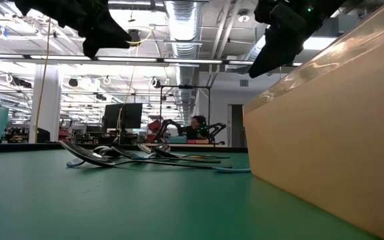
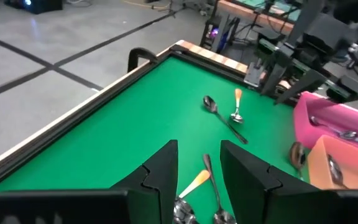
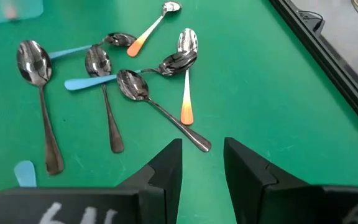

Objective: Sort silverware by color (type)
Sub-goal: Put the orange spoon into the green bin

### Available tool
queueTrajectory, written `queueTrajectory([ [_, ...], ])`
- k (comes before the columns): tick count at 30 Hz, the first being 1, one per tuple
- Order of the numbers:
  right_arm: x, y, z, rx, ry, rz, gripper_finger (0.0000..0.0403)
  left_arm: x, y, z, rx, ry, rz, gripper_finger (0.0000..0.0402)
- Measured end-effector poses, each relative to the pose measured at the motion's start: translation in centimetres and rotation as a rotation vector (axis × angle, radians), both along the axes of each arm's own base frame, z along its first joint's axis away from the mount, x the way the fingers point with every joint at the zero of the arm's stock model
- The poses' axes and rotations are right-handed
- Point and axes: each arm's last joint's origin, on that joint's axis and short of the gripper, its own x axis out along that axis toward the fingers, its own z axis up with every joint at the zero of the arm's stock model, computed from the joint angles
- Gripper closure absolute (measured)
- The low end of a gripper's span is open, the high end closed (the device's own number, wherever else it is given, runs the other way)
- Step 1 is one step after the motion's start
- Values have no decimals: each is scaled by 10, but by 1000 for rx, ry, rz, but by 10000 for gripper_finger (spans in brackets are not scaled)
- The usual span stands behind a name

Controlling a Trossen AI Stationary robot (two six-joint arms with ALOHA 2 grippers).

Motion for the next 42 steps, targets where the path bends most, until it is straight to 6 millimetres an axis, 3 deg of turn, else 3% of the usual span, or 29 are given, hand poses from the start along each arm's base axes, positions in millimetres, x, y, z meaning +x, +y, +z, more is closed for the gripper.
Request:
queueTrajectory([
  [13, -2, -2, -4, 90, 5, -95, 276, 7, 0, -15, -22, 129, -72, 296],
  [20, -20, -2, -17, 147, 185, -213, 276, 17, 4, -25, -51, 188, -76, 296],
  [28, -38, -5, -25, 99, 371, -298, 276, 17, 4, -26, -87, 180, -84, 296],
  [34, -41, -2, -28, 85, 417, -289, 276, 16, 0, -29, -134, 207, -120, 296],
  [42, -41, -12, -38, 50, 451, -273, 276, 22, -12, -27, -56, 197, -220, 296],
])
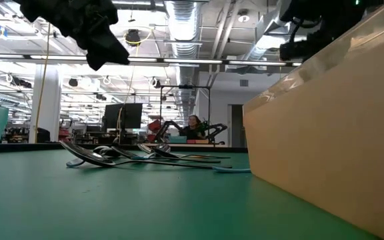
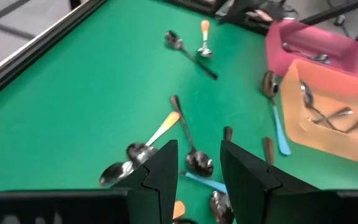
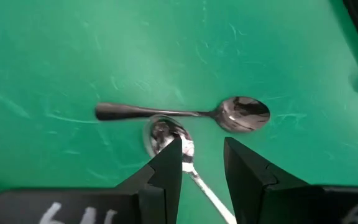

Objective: Sort silverware by color (type)
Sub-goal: Put the orange spoon into the green bin

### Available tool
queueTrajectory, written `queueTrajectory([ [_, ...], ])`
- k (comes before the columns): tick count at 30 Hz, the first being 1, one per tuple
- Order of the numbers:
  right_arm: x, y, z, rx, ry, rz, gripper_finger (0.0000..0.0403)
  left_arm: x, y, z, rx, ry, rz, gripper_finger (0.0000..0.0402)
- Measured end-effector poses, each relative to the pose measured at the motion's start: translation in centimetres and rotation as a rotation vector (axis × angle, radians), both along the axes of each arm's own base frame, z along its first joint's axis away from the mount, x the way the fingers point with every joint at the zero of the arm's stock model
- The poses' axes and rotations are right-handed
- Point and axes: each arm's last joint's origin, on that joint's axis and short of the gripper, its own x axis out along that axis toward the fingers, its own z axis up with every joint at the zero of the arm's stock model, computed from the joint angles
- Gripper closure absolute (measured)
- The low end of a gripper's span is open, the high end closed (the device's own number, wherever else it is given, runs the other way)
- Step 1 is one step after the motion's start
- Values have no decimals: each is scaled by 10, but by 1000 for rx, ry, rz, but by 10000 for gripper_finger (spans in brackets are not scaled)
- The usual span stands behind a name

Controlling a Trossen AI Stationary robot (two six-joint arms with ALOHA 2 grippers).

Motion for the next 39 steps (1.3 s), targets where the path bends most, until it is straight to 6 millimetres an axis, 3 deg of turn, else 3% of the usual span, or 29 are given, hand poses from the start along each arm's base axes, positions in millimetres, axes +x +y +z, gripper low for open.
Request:
queueTrajectory([
  [7, -18, -19, -40, 72, 111, -16, 276, 2, -4, 1, 39, -11, -17, 296],
  [11, -27, -27, -53, 149, 162, 13, 276, 2, -3, 1, 58, -4, 31, 296],
  [17, -29, -38, -59, 330, 124, 86, 276, 2, -2, 2, 68, -8, 47, 296],
  [27, -34, -60, -59, 304, 103, -55, 276, 2, -1, 2, 81, 0, 76, 296],
  [34, -32, -54, -59, 336, 101, 10, 276, 2, -1, 2, 83, 1, 76, 296],
  [39, -37, -50, -72, 327, 138, -62, 276, 2, -1, 2, 82, 1, 77, 296],
])
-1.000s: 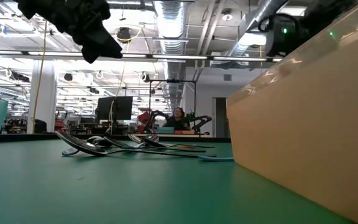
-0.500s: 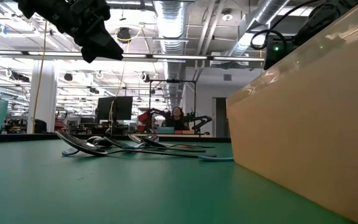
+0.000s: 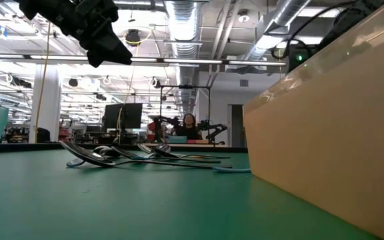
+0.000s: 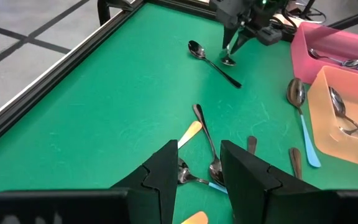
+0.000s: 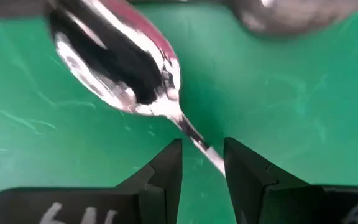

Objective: Sort silverware by color (type)
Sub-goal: Put the orange spoon into the green bin

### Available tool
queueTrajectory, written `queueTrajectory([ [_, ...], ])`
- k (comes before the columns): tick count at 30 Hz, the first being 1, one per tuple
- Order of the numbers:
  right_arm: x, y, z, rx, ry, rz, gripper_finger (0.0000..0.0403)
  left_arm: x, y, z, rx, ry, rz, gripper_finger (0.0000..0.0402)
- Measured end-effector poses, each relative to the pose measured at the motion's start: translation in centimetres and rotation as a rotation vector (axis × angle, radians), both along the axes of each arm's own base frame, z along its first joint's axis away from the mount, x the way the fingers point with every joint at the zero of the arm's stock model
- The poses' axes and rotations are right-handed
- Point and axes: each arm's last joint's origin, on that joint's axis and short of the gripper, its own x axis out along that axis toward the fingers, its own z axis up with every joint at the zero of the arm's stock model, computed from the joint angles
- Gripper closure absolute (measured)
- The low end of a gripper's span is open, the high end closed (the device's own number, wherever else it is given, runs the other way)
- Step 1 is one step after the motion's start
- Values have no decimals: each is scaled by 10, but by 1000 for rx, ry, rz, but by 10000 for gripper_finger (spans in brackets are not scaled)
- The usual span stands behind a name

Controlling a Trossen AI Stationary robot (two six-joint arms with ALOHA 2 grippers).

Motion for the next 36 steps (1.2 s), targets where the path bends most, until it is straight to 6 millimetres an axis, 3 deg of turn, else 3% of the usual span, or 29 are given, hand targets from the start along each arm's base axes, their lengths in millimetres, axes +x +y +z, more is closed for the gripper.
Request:
queueTrajectory([
  [12, 2, -1, -20, 18, 90, -25, 282, 0, 0, 0, -10, -2, 12, 296],
  [22, 2, -1, -20, 8, 80, -102, 386, 0, 0, 0, -22, -6, 22, 296],
  [26, 3, 0, -20, 2, 71, -164, 390, 0, 0, 0, -35, -10, 30, 296],
  [36, 31, 10, 5, -113, -96, -275, 392, 3, 1, 6, -27, -77, 34, 296],
])
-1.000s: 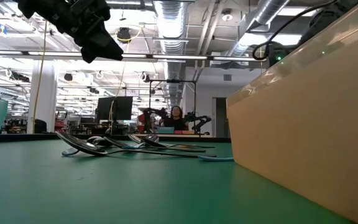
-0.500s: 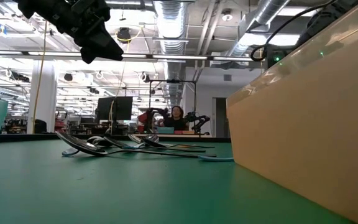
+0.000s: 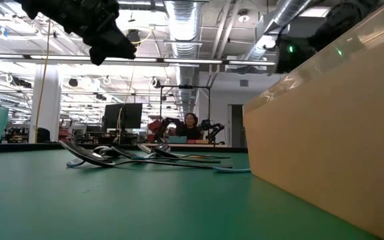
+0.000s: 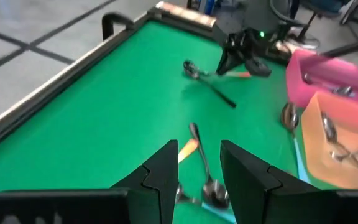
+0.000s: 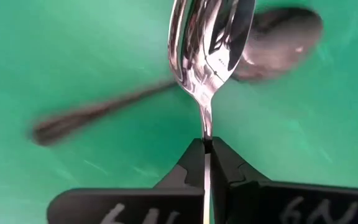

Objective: Sort silverware by color (type)
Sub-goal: Put the orange spoon into the green bin

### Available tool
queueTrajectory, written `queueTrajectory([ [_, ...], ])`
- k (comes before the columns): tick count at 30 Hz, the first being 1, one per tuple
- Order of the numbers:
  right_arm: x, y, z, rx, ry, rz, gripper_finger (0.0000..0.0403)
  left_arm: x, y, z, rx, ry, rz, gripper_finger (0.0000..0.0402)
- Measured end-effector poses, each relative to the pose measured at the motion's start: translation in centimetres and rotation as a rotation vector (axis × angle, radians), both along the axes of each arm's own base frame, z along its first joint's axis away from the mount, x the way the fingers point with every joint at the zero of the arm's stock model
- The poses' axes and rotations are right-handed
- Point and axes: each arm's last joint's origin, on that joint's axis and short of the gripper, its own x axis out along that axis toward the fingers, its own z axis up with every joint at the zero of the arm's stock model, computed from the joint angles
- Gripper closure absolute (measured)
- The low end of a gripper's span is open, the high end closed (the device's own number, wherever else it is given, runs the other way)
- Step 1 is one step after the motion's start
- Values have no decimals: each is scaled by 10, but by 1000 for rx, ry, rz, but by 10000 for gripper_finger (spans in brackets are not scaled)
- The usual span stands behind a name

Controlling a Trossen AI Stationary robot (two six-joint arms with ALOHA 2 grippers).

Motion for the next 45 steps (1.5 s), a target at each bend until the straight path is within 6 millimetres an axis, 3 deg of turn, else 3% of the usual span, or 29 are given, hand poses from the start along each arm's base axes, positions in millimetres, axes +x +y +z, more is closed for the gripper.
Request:
queueTrajectory([
  [8, 22, 6, 15, -36, -172, 21, 392, 2, 0, 4, 10, -45, -3, 296],
  [13, 48, 9, 31, -95, -455, 93, 393, 3, 0, 7, -9, -86, 6, 296],
  [18, 73, 12, 60, -225, -804, 211, 393, 4, -3, 24, 34, -241, -9, 296],
  [23, 86, 15, 82, -338, -1046, 272, 393, -4, -6, 47, 97, -430, 17, 296],
  [29, 110, 16, 76, -412, -1204, 309, 393, -22, -12, 73, 147, -655, 6, 296],
  [35, 169, 17, 70, -343, -1258, 458, 393, -47, -19, 99, 136, -910, -31, 296],
  [40, 226, 28, 82, -326, -1297, 665, 393, -68, -25, 112, 105, -1055, -81, 296],
  [45, 265, 48, 95, -360, -1217, 890, 393, -88, -30, 119, 98, -1131, -91, 296],
])
